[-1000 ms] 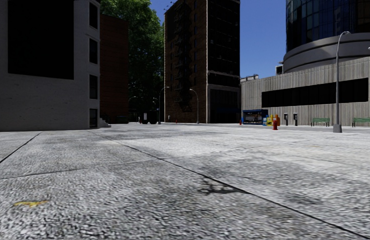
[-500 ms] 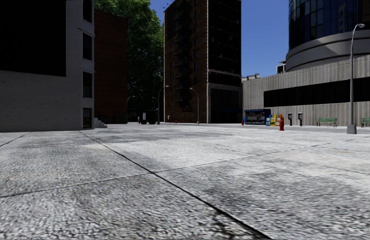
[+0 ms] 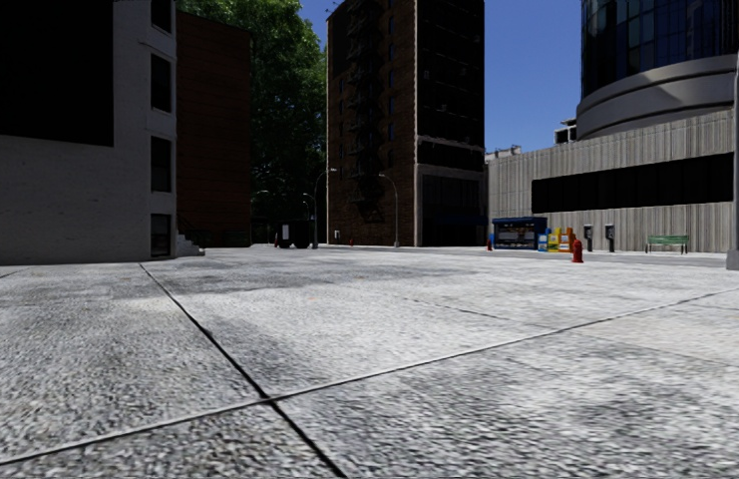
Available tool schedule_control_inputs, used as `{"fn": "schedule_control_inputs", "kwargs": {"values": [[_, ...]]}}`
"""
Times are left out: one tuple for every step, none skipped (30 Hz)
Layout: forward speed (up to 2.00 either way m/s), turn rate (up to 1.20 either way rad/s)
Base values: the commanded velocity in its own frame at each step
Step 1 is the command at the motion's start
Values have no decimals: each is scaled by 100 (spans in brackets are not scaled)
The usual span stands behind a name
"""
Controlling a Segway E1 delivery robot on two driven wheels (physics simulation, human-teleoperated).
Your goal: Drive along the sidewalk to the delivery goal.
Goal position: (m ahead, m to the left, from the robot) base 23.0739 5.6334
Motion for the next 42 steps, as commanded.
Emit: {"fn": "schedule_control_inputs", "kwargs": {"values": [[200, 0], [200, 0], [200, 0], [200, 0], [200, 0], [200, 0], [200, 0], [200, 0], [200, 0], [200, 0], [200, 0], [200, 0], [200, 0], [200, 0], [200, 0], [200, 0], [200, 0], [200, 0], [200, 0], [200, 0], [200, 0], [200, 0], [200, 0], [200, 0], [200, 0], [200, 0], [200, 0], [200, 0], [200, 0], [200, 0], [200, 0], [200, 0], [200, 0], [200, 0], [200, 0], [200, 0], [200, 0], [200, 0], [200, 0], [200, 0], [200, 0], [200, 0]]}}
